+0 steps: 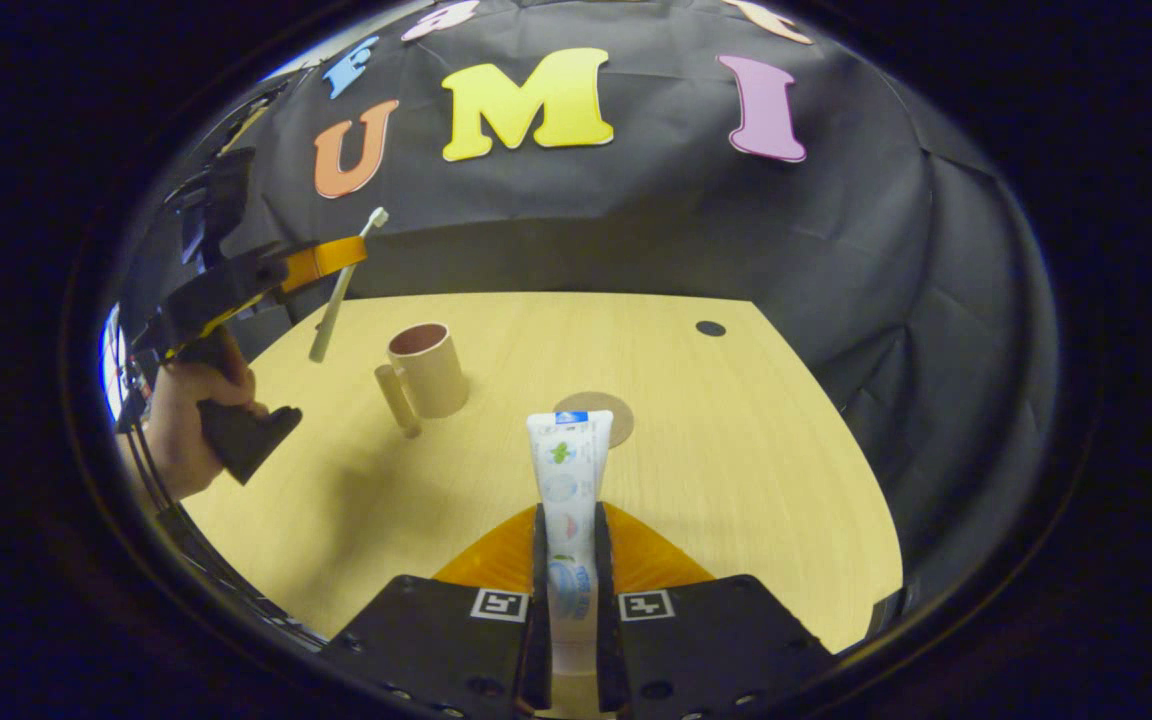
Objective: Put the toothbrush and toothpaste on the desktop into the cup, then pick up the cup and place it on the coaster on the desktop.
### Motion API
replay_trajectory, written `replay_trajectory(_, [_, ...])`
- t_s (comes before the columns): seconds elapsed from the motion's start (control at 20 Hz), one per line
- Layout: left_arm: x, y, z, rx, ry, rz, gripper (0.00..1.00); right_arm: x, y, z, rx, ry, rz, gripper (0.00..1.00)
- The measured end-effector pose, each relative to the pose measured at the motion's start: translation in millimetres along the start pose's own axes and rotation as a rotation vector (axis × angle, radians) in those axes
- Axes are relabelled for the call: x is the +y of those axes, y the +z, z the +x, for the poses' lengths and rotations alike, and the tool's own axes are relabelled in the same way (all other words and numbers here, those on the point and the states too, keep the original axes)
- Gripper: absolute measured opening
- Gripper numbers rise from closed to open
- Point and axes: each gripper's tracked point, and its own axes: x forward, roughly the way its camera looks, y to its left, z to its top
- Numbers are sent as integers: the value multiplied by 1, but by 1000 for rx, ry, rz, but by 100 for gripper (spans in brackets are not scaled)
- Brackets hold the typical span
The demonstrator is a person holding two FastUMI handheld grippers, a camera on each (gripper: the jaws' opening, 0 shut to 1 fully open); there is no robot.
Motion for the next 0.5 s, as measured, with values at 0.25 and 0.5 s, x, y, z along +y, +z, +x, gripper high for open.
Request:
replay_trajectory(0.25, [-10, 9, 33, -88, -40, -3, 3, 3, -4, 6, 14, 19, 53, 21])
replay_trajectory(0.5, [-10, 5, 56, -107, -63, -13, 3, 6, -16, 18, 51, 30, 91, 21])
